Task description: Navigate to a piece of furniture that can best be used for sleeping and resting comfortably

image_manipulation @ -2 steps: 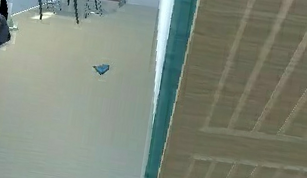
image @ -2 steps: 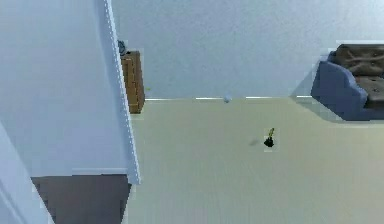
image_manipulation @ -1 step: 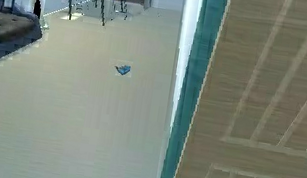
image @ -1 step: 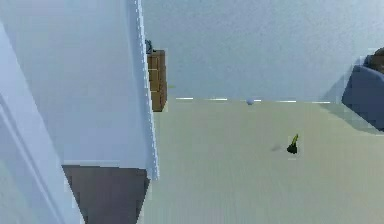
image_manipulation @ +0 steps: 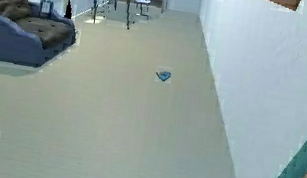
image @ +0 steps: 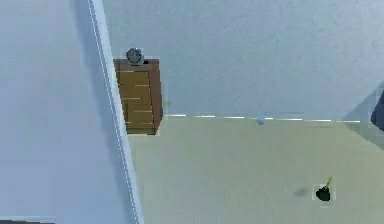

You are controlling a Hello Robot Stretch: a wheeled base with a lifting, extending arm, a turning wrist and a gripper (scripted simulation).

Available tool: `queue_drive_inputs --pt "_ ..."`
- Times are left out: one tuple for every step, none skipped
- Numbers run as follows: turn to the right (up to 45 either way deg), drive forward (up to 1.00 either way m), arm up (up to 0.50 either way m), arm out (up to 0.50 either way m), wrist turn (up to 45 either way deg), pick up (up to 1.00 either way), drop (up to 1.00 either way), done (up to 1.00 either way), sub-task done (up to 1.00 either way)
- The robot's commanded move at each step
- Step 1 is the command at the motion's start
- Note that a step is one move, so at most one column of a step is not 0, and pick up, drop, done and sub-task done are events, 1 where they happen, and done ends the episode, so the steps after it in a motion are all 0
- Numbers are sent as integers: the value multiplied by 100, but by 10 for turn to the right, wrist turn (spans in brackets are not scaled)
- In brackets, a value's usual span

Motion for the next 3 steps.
queue_drive_inputs --pt "-420 0 0 0 0 0 0 0 0" --pt "0 25 0 0 0 0 0 0 0" --pt "-360 0 0 0 0 0 0 0 0"
